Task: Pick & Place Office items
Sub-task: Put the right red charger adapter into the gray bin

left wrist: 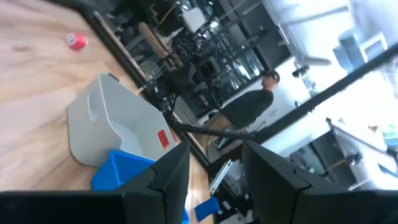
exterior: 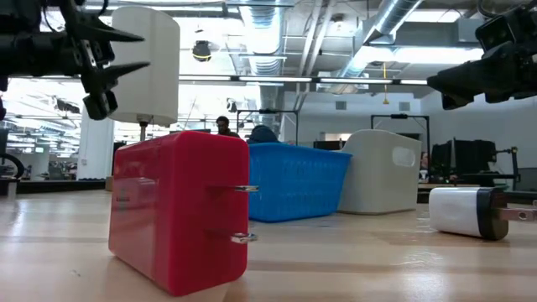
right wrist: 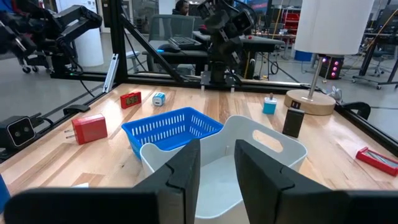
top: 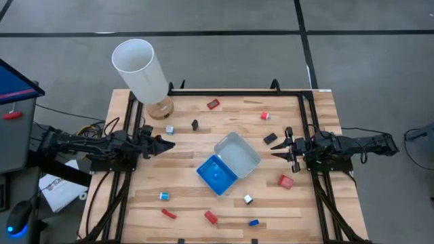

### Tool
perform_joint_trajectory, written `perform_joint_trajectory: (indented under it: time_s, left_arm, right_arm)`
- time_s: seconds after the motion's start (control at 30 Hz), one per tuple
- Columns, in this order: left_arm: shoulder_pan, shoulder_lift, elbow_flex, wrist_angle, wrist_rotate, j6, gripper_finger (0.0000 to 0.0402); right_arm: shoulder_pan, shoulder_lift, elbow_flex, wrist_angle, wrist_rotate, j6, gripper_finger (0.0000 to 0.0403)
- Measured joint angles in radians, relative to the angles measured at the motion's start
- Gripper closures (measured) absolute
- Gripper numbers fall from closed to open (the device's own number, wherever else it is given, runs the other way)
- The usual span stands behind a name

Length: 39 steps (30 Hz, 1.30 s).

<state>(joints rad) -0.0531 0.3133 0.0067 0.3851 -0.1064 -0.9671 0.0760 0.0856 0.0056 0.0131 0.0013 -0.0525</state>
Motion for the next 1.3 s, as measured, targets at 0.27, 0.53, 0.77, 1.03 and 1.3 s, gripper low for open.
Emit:
perform_joint_trajectory:
  time_s: [0.27, 0.53, 0.77, 1.03, 1.3]
  left_arm:
    - [0.000, 0.117, 0.000, 0.001, -0.066, -0.065, 0.0257]
    - [-0.003, 0.206, 0.000, 0.177, -0.072, -0.110, 0.0257]
    - [-0.004, 0.213, 0.000, 0.326, -0.097, -0.005, 0.0257]
    - [-0.004, 0.213, 0.000, 0.326, -0.104, 0.023, 0.0257]
    - [-0.004, 0.213, 0.000, 0.377, -0.104, 0.096, 0.0257]
  right_arm:
    - [-0.001, 0.000, 0.000, 0.178, 0.000, 0.006, 0.0310]
    - [-0.006, -0.001, 0.026, 0.569, 0.128, 0.361, 0.0310]
    - [-0.014, -0.002, 0.040, 0.879, 0.308, 0.545, 0.0310]
    - [-0.014, -0.001, 0.041, 1.045, 0.449, 0.592, 0.0310]
    - [0.000, 0.012, 0.045, 0.989, 0.403, 0.734, 0.0310]
